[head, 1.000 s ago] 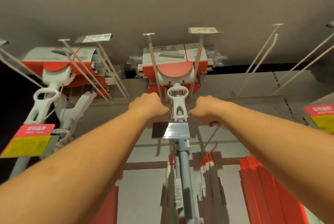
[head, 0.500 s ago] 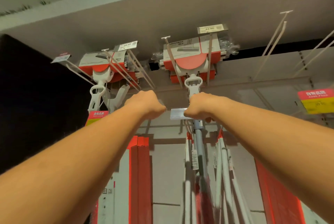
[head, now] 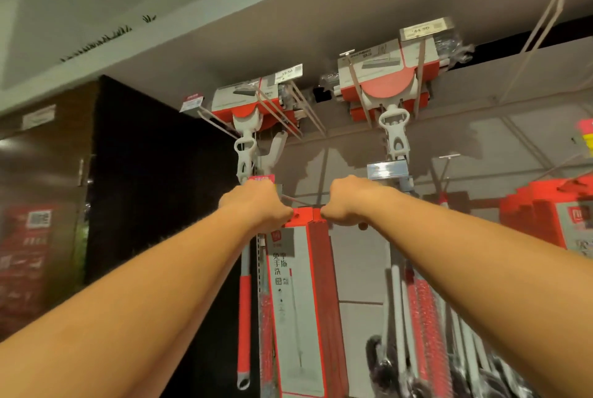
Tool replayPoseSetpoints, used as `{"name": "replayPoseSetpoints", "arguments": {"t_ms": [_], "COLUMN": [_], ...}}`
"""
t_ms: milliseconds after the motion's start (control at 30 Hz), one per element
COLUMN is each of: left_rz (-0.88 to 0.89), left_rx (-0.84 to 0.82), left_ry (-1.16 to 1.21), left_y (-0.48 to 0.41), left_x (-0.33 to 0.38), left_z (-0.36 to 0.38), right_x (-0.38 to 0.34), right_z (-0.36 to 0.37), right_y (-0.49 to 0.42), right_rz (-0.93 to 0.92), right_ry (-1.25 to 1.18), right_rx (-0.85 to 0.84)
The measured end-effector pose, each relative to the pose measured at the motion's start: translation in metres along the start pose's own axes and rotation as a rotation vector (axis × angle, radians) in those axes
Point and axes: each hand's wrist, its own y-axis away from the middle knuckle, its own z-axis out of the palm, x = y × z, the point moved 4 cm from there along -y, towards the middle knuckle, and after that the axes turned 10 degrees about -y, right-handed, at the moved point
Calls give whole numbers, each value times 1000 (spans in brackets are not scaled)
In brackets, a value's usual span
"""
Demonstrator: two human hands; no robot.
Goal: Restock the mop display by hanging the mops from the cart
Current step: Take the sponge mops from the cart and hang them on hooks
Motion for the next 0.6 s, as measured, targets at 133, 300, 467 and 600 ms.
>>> {"name": "replayPoseSetpoints", "arguments": {"t_ms": [133,300,467,600], "left_rz": [-15,-79,-149,-217], "left_rx": [-80,-124,-220,-284], "left_ry": [-43,-74,-121,-157], "left_y": [45,99,144,177], "left_x": [-44,-98,-149,-185], "left_z": [8,12,21,38], "right_x": [-44,-97,-154,-197], "right_z": [25,49,84,116], "right_y": [26,54,75,86], "right_rz": [-21,-76,-160,-253], "right_ry": [-27,-72,-138,-189], "right_rx": [-72,-114,-207,-247]}}
